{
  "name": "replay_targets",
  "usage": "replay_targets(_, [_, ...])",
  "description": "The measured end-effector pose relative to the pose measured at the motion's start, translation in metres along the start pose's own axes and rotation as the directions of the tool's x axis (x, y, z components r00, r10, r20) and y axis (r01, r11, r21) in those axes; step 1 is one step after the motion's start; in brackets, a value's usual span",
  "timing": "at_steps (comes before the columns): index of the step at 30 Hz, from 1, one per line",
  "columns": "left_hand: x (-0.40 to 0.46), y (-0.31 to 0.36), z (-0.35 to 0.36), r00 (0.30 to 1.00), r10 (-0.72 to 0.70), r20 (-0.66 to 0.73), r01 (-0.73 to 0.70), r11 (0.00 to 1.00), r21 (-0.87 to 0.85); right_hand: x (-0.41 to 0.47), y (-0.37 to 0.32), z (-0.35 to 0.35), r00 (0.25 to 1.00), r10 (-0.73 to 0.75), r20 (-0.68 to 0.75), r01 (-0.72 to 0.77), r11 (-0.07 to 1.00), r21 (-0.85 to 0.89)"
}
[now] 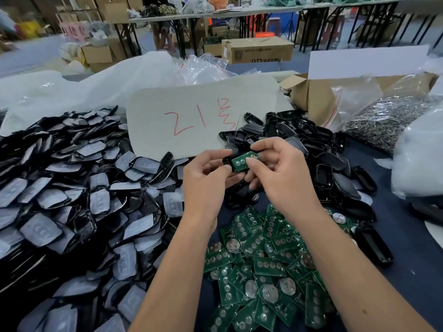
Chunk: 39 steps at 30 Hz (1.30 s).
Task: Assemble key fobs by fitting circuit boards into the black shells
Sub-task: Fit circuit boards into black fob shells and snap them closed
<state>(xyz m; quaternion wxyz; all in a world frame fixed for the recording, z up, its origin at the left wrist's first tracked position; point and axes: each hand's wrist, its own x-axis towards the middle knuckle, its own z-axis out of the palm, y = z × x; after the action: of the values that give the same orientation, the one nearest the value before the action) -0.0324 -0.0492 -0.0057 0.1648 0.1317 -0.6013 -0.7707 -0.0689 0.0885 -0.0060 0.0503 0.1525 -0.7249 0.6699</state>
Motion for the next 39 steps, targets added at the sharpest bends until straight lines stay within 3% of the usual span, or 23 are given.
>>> replay_targets(5, [-0.0015,-0.0028,0.0046,1.000,0.003,-0.017,-0.004,1.000,-0.029,-0.0019,0.0013,0.0027,0.992,-0.014,-0.129,0.019,0.999,0.043])
replay_targets(12, [-0.0019,-0.0032,0.0053,0.999,-0.011,-0.053,0.008,0.999,-0.046,-0.0036,-0.0012,0.0031,0.984,-0.009,-0.179,0.006,1.000,-0.017])
replay_targets(17, [-0.0003,-0.0028,0.0024,0.999,-0.020,-0.049,0.018,0.999,-0.051,-0.0028,-0.0019,0.0032,0.987,-0.017,-0.162,0.007,0.998,-0.066])
replay_targets(24, [-0.0001,-0.0012,0.0016,0.999,-0.018,-0.051,0.014,0.998,-0.065,-0.0020,0.0002,0.0009,0.994,0.013,-0.112,-0.009,0.999,0.038])
replay_targets(39, [-0.0001,-0.0014,0.0009,0.997,0.076,-0.020,-0.076,0.997,-0.009,-0.0004,0.0003,0.0011,0.988,-0.029,-0.152,0.014,0.995,-0.096])
